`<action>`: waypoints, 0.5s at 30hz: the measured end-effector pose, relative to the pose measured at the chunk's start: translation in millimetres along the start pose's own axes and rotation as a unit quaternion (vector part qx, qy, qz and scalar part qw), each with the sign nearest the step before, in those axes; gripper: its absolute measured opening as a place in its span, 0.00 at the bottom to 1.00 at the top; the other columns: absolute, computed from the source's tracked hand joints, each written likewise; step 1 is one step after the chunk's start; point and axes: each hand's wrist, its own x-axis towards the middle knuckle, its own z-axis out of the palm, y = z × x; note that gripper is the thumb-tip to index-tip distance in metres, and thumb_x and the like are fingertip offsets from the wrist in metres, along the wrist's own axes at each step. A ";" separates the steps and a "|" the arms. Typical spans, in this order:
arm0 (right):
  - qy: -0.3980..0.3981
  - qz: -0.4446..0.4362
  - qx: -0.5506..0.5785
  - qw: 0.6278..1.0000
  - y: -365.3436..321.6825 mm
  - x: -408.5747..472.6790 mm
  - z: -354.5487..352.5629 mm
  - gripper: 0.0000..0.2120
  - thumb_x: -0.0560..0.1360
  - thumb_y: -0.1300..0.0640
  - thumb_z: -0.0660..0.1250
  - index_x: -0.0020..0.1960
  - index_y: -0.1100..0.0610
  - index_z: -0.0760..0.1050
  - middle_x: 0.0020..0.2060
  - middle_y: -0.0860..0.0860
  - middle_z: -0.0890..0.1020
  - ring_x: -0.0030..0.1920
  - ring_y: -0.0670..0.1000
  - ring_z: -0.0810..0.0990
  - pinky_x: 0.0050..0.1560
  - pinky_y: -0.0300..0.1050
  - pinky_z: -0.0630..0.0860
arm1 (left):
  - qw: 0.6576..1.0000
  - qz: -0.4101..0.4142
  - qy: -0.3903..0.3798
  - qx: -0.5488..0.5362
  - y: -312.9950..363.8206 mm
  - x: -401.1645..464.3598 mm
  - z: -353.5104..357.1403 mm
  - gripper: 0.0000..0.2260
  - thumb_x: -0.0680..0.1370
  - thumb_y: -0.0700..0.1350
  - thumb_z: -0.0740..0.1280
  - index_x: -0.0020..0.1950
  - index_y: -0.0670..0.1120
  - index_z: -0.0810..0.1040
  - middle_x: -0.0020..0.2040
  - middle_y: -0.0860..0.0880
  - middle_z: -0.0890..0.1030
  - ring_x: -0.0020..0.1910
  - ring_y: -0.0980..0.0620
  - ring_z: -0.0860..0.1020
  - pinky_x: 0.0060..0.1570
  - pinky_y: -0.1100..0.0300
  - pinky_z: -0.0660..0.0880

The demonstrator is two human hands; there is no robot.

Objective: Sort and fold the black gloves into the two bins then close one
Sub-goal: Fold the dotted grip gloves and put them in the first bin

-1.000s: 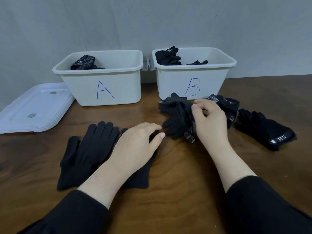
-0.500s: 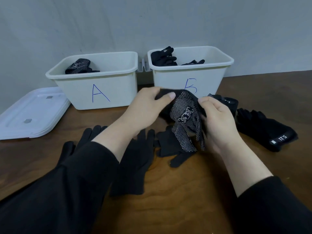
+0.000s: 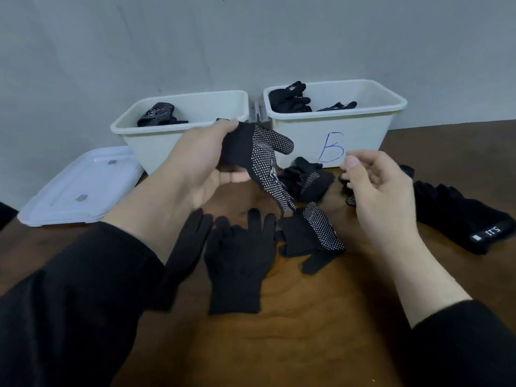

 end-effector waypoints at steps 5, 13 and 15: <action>-0.175 -0.036 -0.008 0.984 -53.9 -24.7 34.2 0.07 0.78 0.50 0.71 0.55 0.42 0.79 0.50 0.42 0.85 0.50 0.39 0.83 0.51 0.35 0.78 | 0.999 -0.026 0.020 -0.035 14.9 -20.1 -41.9 0.14 0.83 0.45 0.62 0.65 0.39 0.78 0.57 0.42 0.85 0.50 0.44 0.86 0.43 0.48 0.83; -0.331 -0.051 -0.079 0.939 -111.4 -35.6 128.5 0.14 0.76 0.46 0.73 0.60 0.43 0.77 0.47 0.39 0.84 0.39 0.30 0.79 0.37 0.24 0.69 | 0.977 -0.069 -0.202 -0.016 20.8 -54.8 -100.3 0.36 0.84 0.65 0.46 0.69 0.36 0.75 0.62 0.41 0.83 0.62 0.46 0.80 0.71 0.49 0.70; -0.302 -0.040 -0.067 0.950 -109.7 -37.8 144.2 0.06 0.77 0.49 0.72 0.52 0.49 0.80 0.39 0.43 0.84 0.35 0.37 0.79 0.34 0.29 0.71 | 0.973 -0.068 -0.220 -0.033 15.8 -60.4 -116.7 0.38 0.82 0.67 0.47 0.72 0.36 0.72 0.62 0.43 0.82 0.66 0.47 0.78 0.74 0.47 0.66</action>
